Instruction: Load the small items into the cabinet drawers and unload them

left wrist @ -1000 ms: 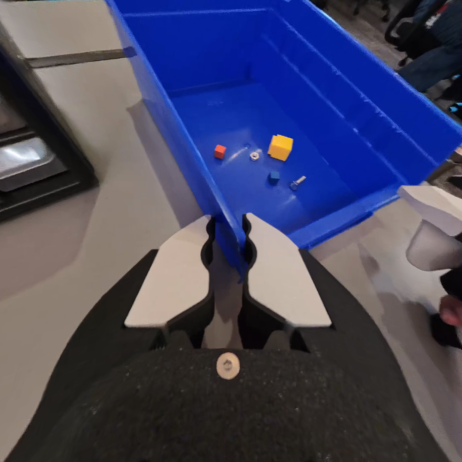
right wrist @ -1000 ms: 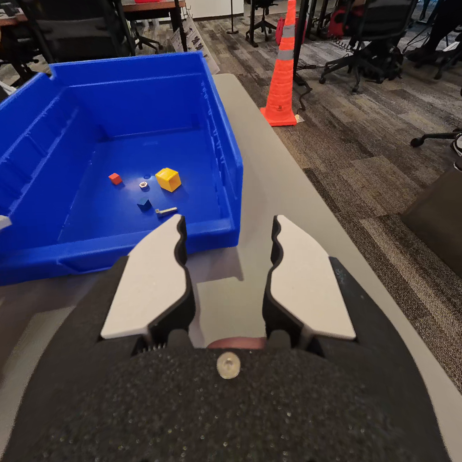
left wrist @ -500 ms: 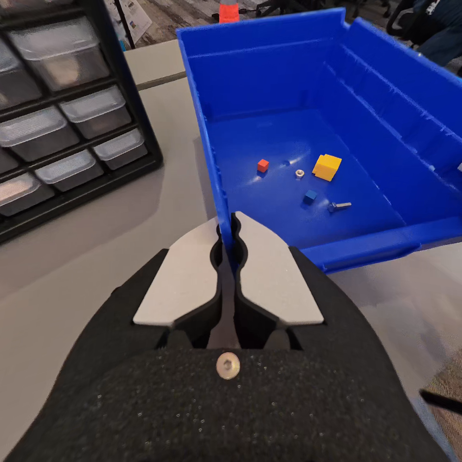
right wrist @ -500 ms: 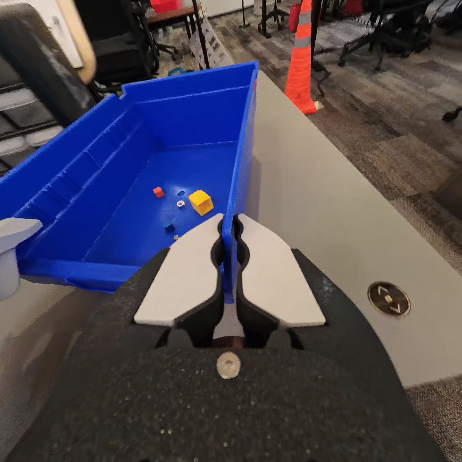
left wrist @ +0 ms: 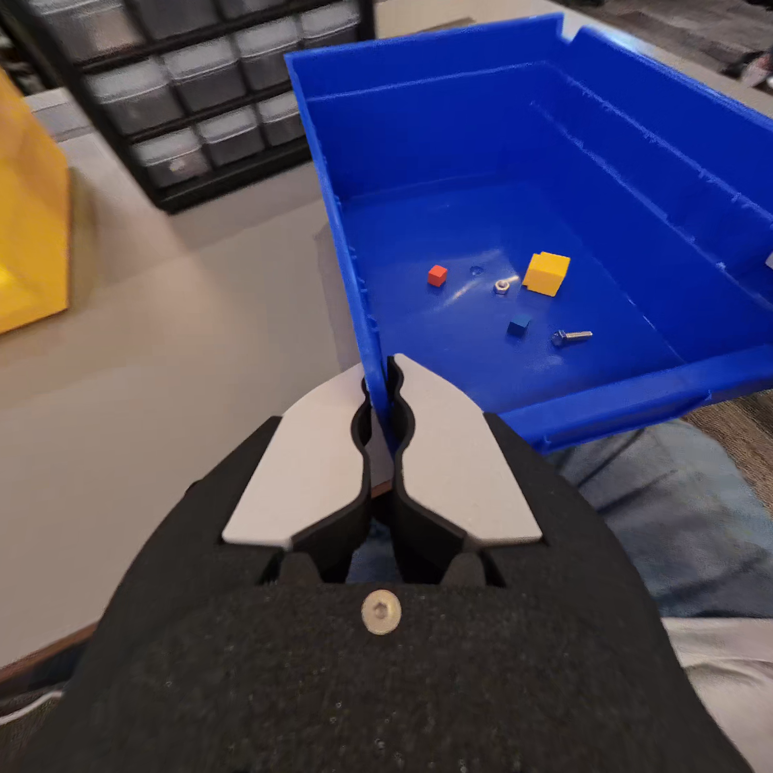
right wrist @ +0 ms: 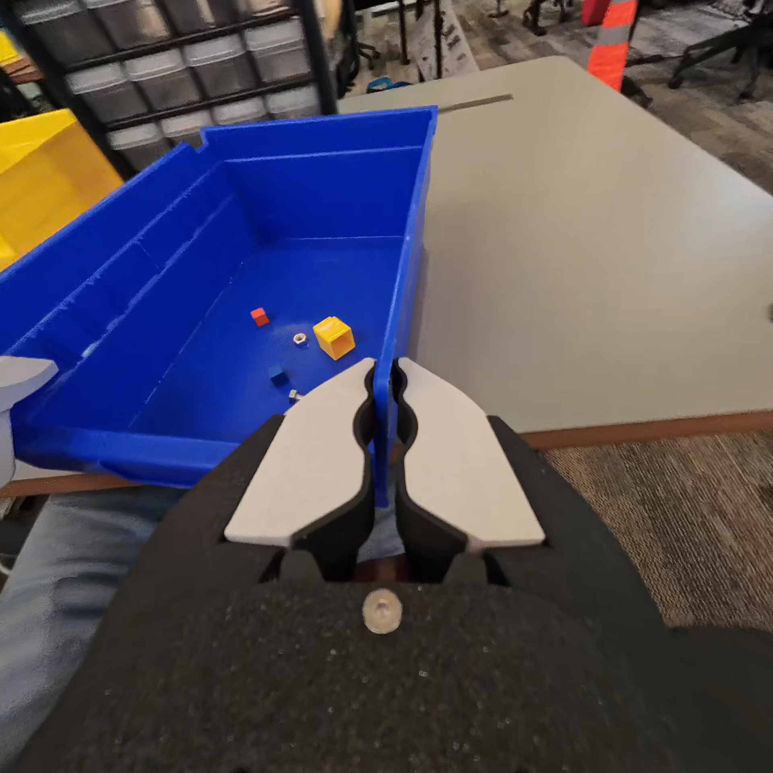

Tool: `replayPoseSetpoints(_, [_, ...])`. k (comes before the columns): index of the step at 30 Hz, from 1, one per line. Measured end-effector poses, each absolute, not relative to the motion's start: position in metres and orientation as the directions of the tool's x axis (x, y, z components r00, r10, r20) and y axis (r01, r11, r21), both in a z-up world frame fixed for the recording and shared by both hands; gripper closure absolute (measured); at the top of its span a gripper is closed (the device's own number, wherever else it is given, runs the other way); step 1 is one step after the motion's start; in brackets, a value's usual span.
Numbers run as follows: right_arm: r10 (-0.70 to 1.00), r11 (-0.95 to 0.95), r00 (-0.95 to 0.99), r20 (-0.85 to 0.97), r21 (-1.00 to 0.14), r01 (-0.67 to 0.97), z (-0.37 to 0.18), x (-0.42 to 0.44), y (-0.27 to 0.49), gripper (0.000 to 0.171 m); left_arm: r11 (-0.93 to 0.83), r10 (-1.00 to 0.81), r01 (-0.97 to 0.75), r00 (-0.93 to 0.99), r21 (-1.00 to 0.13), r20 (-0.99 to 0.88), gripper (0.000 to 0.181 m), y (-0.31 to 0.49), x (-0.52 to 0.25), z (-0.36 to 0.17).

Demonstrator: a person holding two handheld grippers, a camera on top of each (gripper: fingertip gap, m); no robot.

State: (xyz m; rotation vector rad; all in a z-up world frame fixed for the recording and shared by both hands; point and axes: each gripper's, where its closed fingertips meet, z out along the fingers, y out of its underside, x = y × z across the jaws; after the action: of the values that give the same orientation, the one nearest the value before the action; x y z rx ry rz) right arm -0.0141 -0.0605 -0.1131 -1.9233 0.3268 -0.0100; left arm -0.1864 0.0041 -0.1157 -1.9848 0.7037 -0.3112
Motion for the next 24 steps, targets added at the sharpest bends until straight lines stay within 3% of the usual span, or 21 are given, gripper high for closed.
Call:
replayPoseSetpoints(8, [-0.098,-0.353,0.987,-0.127,-0.923,-0.153,-0.123,-0.073,0.012,0.167,-0.437,-0.443,-0.229,0.896,-0.87,-0.013,0.175,0.042,-0.258,-0.13])
replayPoseSetpoints(13, [0.018,-0.363,0.995,-0.096,-0.928,-0.083,-0.128,-0.082,0.029,0.166,-0.515,-0.514,-0.089,0.828,-0.853,0.224,0.157,0.041,-0.263,-0.133])
replayPoseSetpoints(15, [0.093,-0.394,0.992,-0.09,-0.918,-0.046,-0.128,-0.08,0.021,0.15,-0.538,-0.535,-0.054,0.793,-0.841,0.292,0.133,0.032,-0.274,-0.127])
replayPoseSetpoints(18, [0.213,-0.326,0.974,-0.078,-0.945,-0.005,-0.108,-0.068,0.01,0.13,-0.495,-0.528,0.05,0.776,-0.867,0.346,0.127,0.031,-0.317,-0.099])
replayPoseSetpoints(21, [0.238,-0.29,0.969,-0.062,-0.957,0.01,-0.102,-0.051,0.009,0.113,-0.5,-0.419,-0.022,0.881,-0.866,0.219,0.115,0.079,-0.397,-0.096])
replayPoseSetpoints(24, [0.262,-0.262,0.957,-0.127,-0.963,-0.056,-0.097,-0.054,0.01,0.125,-0.557,-0.283,-0.13,0.958,-0.82,0.041,0.108,0.155,-0.486,-0.121])
